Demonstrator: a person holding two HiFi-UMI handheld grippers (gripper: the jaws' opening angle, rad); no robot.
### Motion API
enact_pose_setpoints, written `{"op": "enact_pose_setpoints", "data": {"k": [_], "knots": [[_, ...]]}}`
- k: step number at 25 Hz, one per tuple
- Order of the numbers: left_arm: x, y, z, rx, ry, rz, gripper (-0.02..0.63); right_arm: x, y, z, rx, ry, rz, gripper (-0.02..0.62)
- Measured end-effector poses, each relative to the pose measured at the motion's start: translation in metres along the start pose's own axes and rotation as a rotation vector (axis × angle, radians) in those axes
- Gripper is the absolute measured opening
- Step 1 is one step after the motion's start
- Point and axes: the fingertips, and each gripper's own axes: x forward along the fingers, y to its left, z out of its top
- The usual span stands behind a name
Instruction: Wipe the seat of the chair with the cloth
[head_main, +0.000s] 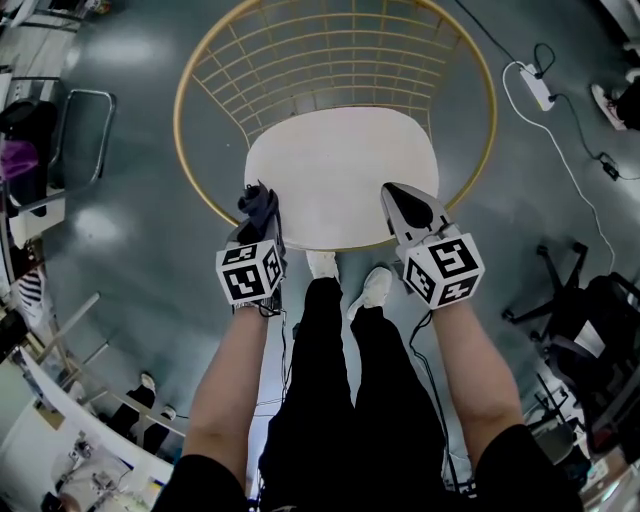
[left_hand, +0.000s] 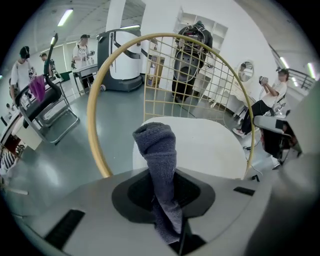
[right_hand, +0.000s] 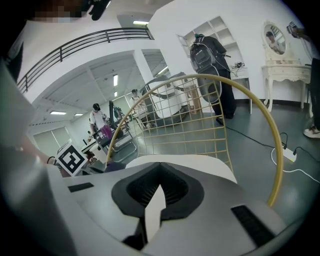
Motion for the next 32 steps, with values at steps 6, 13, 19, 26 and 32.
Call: {"op": "enact_pose_setpoints", "data": {"k": [6, 13, 19, 26, 32], "knots": [[0.013, -0.061, 0.019, 0.040, -0.062, -0.140, 0.089, -0.026, -0.031, -0.014, 0.030, -0.016, -0.053, 0.012], [0.053, -0.166, 0.065, 0.127, -0.079, -0.301, 0.089, -0.060, -0.107, -0.014, 0.086, -0.035, -0.131, 0.012], [0.070, -0.231, 0.075, 0.211, -0.085, -0.462, 0.089, -0.083, -0.124, -0.032, 0.125, -0.056, -0.201, 0.012], [0.077, -0.298, 0.084, 0.226, -0.092, -0.640, 0.089, -0.098, -0.138, -0.047, 0.140, -0.054, -0.241, 0.012], [0.098, -0.320, 0.076, 0.188, -0.042, -0.665, 0.089, -0.101, -0.148, -0.054, 0.155, -0.050, -0.250, 0.012]]}}
